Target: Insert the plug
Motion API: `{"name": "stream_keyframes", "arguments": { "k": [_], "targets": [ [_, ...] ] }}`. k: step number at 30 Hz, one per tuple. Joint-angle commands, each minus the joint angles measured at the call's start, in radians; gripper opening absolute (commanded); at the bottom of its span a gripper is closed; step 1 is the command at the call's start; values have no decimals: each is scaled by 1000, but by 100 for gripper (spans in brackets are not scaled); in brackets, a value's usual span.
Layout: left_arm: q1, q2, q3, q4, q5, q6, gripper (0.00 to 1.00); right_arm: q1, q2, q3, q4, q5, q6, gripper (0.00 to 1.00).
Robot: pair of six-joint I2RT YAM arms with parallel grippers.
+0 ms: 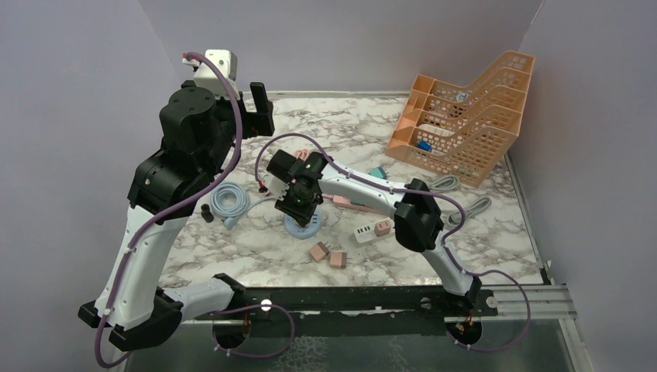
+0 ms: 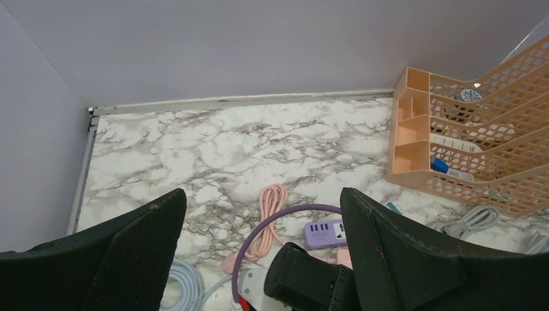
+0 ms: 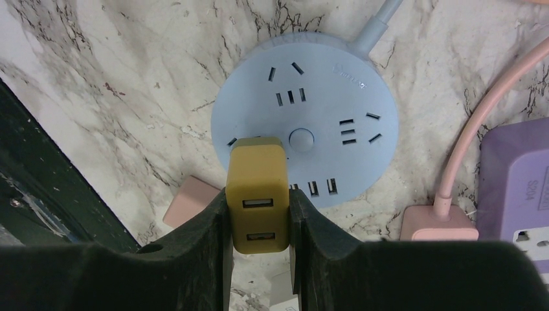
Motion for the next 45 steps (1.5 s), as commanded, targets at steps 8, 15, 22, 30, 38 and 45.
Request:
{"name": "stream_keyframes", "arguments": {
  "k": [8,15,22,30,38,45],
  "targets": [
    [7,-14,-11,33,24,-14,91,10,42,7,40,-26,-32,1],
    [7,-20,-11,37,17,-12,91,11,-18,25,66,72,-11,1],
    [7,-26,-16,50,8,-10,91,12,-52,32,92,28,-21,1],
    [6,-25,-20,55,2,-4,91,12,-27,5,85,9,-37,1],
    [7,-24,-26,59,2,-2,91,11,-37,-71,55,39,-73,1],
    [6,-18,-30,67,7,1,91,11,-20,-91,44,-43,-98,1]
  ]
}}
